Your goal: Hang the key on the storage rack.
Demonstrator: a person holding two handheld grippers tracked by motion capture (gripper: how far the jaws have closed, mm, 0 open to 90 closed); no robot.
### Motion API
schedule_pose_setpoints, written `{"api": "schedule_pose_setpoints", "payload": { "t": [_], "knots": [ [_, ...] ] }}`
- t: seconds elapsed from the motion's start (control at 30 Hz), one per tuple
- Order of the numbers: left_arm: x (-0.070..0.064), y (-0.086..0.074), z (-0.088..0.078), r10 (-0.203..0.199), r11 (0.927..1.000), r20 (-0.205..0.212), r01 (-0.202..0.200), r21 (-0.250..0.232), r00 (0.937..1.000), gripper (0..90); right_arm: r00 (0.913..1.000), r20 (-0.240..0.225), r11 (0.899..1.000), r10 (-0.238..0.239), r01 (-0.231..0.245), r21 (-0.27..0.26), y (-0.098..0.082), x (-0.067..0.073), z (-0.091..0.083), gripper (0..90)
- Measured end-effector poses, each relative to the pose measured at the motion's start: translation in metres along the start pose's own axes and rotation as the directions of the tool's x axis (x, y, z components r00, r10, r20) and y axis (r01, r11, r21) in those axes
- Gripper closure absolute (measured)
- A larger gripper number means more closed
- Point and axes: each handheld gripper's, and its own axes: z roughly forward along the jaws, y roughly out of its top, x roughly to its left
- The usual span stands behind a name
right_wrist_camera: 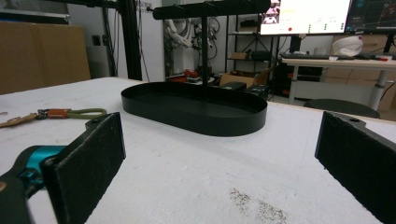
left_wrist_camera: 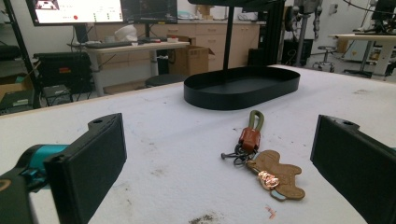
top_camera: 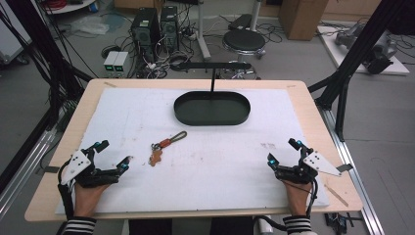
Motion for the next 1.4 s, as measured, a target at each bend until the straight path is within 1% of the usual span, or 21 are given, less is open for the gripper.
{"api": "schedule_pose_setpoints", "payload": {
  "t": [0.1,0.17,0.23,0.33,0.47,0.53,0.6,0.63,0.77,0.9,0.97,1.0,1.03,1.1,1.13,1.17,1.2,1.3,1.33,1.37,1.4],
  "knots": [
    [0.0,0.0,0.0,-0.001,1.0,0.001,0.001,0.006,1.0,4.0,1.0,-0.001,1.0,-0.001,0.001,-0.001,0.0,0.0,0.0,0.6],
    [0.0,0.0,0.001,0.007,0.9999,0.003,-0.007,0.01,1.0,4.0,1.0,0.0,1.0,-0.003,0.003,0.002,0.0,0.0,0.0,0.6],
    [-0.001,0.0,0.001,0.007,0.9999,0.003,-0.007,0.011,1.0,4.0,0.9999,0.002,1.0,-0.013,0.013,0.0,0.0,0.001,0.0,0.6],
    [-0.001,0.0,0.001,0.007,0.9999,0.003,-0.007,0.011,1.0,4.0,0.9999,0.003,1.0,-0.01,0.01,0.013,0.0,0.001,0.001,0.6],
    [0.0,0.0,0.001,-0.002,0.9999,-0.001,0.002,0.012,1.0,4.0,0.9999,0.005,1.0,-0.011,0.011,0.005,0.0,0.001,0.001,0.6],
    [0.0,0.001,0.001,0.001,0.9999,0.005,-0.001,0.011,1.0,4.0,0.9999,0.003,1.0,-0.011,0.011,0.006,0.0,0.001,0.001,0.6],
    [-0.001,0.001,0.001,0.007,0.9999,0.005,-0.007,0.013,1.0,4.0,0.9998,0.006,1.0,-0.02,0.02,0.001,0.0,0.0,0.001,0.6],
    [0.0,0.001,0.001,0.003,0.9999,0.003,-0.003,0.013,1.0,4.0,0.9999,0.007,1.0,-0.011,0.011,0.006,0.0,0.001,0.001,0.6],
    [0.001,0.001,0.001,-0.005,0.9999,0.004,0.005,0.016,1.0,4.0,0.9999,0.008,1.0,-0.013,0.013,0.005,0.0,0.001,0.001,0.6],
    [0.001,0.002,0.002,0.001,0.9998,0.025,-0.002,0.021,0.9997,4.0,0.9998,0.01,1.0,-0.017,0.017,0.002,0.0,0.0,0.001,0.6],
    [0.001,0.003,0.003,0.019,0.999,0.033,-0.02,0.039,0.9993,4.0,0.9998,0.01,1.0,-0.017,0.017,0.002,0.0,0.0,0.001,0.6],
    [0.003,0.007,0.005,0.037,0.9984,0.032,-0.038,0.042,0.9988,4.0,0.9998,0.009,1.0,-0.016,0.016,0.001,0.0,0.0,0.001,0.6],
    [0.003,0.007,0.005,0.037,0.9984,0.032,-0.038,0.042,0.9988,4.0,0.9999,0.008,1.0,-0.013,0.013,0.002,0.0,0.0,0.001,0.6],
    [0.005,0.014,0.007,0.055,0.9977,0.01,-0.055,0.039,0.9984,4.0,0.9999,0.01,1.0,-0.013,0.013,0.001,0.0,0.0,0.001,0.6],
    [0.009,0.022,0.01,0.034,0.9984,0.034,-0.036,0.043,0.9988,4.0,0.9998,0.008,1.0,-0.02,0.02,0.0,0.0,0.0,0.001,0.6],
    [0.011,0.027,0.013,0.03,0.9979,0.045,-0.032,0.055,0.9985,4.0,0.9999,0.007,1.0,-0.01,0.01,0.006,0.0,0.001,0.001,0.6],
    [0.011,0.027,0.013,0.03,0.9979,0.045,-0.032,0.055,0.9985,4.0,0.9998,0.009,1.0,-0.018,0.018,0.001,0.0,0.0,0.001,0.6],
    [0.015,0.04,0.018,0.061,0.9952,0.06,-0.065,0.073,0.9963,4.0,0.9998,0.009,1.0,-0.019,0.019,0.0,0.0,0.0,0.001,0.6],
    [0.017,0.045,0.019,0.07,0.9939,0.058,-0.075,0.081,0.9959,4.0,0.9998,0.01,1.0,-0.019,0.019,0.0,0.0,0.0,0.001,0.6],
    [0.019,0.055,0.022,0.085,0.9911,0.039,-0.089,0.099,0.9956,4.0,0.9998,0.01,1.0,-0.019,0.019,0.0,0.0,0.0,0.001,0.6],
    [0.019,0.055,0.022,0.085,0.9911,0.039,-0.089,0.099,0.9956,4.0,0.9998,0.01,1.0,-0.02,0.02,0.0,0.0,0.0,0.001,0.6]
  ]
}}
